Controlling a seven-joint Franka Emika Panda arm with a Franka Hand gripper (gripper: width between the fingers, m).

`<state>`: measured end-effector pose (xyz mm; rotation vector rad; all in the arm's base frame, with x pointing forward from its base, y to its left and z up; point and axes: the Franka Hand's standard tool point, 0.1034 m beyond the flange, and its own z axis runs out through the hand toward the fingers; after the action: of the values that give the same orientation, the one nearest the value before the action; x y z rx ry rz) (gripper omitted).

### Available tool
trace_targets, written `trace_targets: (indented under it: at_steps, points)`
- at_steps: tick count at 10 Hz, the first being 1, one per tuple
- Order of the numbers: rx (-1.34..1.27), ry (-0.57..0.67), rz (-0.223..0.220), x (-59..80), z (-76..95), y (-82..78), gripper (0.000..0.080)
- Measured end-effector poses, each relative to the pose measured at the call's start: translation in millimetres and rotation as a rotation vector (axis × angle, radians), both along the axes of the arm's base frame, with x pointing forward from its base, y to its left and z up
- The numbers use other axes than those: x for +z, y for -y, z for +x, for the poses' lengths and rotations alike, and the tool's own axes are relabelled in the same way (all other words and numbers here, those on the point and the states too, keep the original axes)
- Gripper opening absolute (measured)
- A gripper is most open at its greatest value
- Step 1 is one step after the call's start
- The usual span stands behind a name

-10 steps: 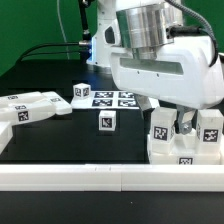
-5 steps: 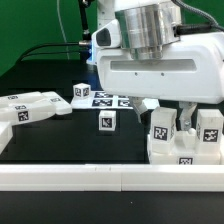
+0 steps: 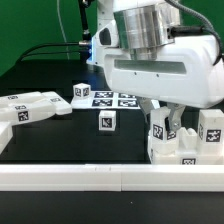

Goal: Assemble chair

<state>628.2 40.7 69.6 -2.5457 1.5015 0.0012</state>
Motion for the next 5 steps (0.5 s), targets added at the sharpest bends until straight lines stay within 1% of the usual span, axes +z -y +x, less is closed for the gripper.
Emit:
trace_targets:
  at_steps: [5]
  points:
    - [-0.3, -0.051, 0.028, -1.4, -0.6, 0.2, 0.0287]
